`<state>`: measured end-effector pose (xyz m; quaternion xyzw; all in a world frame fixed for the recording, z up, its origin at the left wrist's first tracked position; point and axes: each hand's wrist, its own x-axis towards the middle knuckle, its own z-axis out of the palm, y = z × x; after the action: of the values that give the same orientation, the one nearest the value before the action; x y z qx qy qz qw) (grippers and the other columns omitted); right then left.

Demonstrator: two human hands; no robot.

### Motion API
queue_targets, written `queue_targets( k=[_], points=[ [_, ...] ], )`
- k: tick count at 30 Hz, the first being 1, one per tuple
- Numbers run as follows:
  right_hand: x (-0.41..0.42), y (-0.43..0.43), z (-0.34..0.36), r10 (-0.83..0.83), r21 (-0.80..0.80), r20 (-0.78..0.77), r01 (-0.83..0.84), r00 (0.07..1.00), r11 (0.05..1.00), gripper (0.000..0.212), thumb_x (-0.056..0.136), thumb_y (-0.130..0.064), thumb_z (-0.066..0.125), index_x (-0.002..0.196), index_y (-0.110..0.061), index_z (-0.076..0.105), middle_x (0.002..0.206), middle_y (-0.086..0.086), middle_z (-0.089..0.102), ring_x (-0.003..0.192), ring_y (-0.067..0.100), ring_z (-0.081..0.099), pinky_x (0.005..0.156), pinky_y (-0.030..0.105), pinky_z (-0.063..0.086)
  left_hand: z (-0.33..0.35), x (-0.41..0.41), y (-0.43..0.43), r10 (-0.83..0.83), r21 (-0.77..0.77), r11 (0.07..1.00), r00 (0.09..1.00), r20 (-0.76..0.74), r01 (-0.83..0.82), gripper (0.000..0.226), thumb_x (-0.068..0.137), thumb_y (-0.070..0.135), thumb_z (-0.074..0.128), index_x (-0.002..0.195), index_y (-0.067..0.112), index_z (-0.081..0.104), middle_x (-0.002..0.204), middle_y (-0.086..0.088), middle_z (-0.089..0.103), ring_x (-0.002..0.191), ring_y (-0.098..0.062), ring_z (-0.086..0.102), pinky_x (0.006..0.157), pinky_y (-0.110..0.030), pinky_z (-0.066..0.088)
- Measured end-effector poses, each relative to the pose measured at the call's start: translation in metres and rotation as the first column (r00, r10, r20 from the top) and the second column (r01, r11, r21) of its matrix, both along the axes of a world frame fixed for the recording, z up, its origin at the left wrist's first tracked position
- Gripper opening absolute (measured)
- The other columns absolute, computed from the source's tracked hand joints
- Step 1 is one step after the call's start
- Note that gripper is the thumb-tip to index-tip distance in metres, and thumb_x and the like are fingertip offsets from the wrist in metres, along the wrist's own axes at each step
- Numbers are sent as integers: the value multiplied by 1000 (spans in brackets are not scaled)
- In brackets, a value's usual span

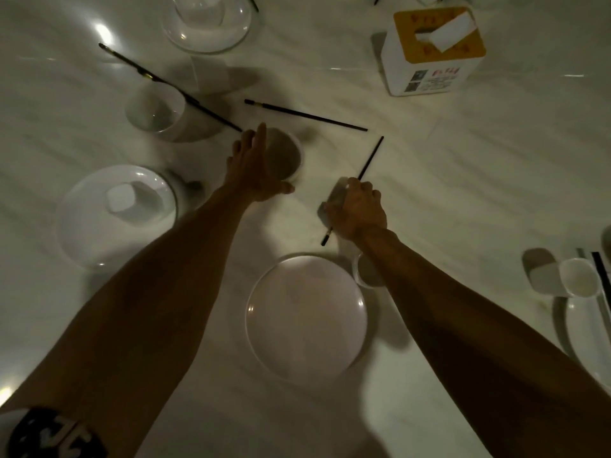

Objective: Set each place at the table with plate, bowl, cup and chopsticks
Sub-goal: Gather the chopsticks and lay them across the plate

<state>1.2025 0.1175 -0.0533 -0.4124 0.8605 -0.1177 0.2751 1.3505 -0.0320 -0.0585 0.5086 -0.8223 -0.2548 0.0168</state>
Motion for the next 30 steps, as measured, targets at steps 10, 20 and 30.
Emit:
queue_targets(
  k=[10,20,30],
  points=[
    [22,14,9,31,23,-50,-30,998,999,69,83,-41,62,138,-10,34,136,14,40,126,32,38,98,46,44,-3,77,57,100,6,995,995,3,-100,131,57,45,89,153,16,5,154,-15,16,139,-40,21,108,-53,33],
    [68,62,27,349,-24,-194,-360,917,933,50,90,-34,55,134,-10,46,135,13,47,131,30,37,101,43,41,-4,144,133,120,-10,993,992,47,-120,133,57,39,90,154,14,3,157,-16,13,143,-41,13,113,-53,25],
    [84,91,19,519,160,-279,-494,808,855,36,96,-15,40,130,-13,52,124,15,58,115,34,54,98,46,44,-7,164,155,18,-3,1000,997,71,-18,138,47,41,93,153,17,7,156,-10,15,143,-38,15,113,-55,25]
  ],
)
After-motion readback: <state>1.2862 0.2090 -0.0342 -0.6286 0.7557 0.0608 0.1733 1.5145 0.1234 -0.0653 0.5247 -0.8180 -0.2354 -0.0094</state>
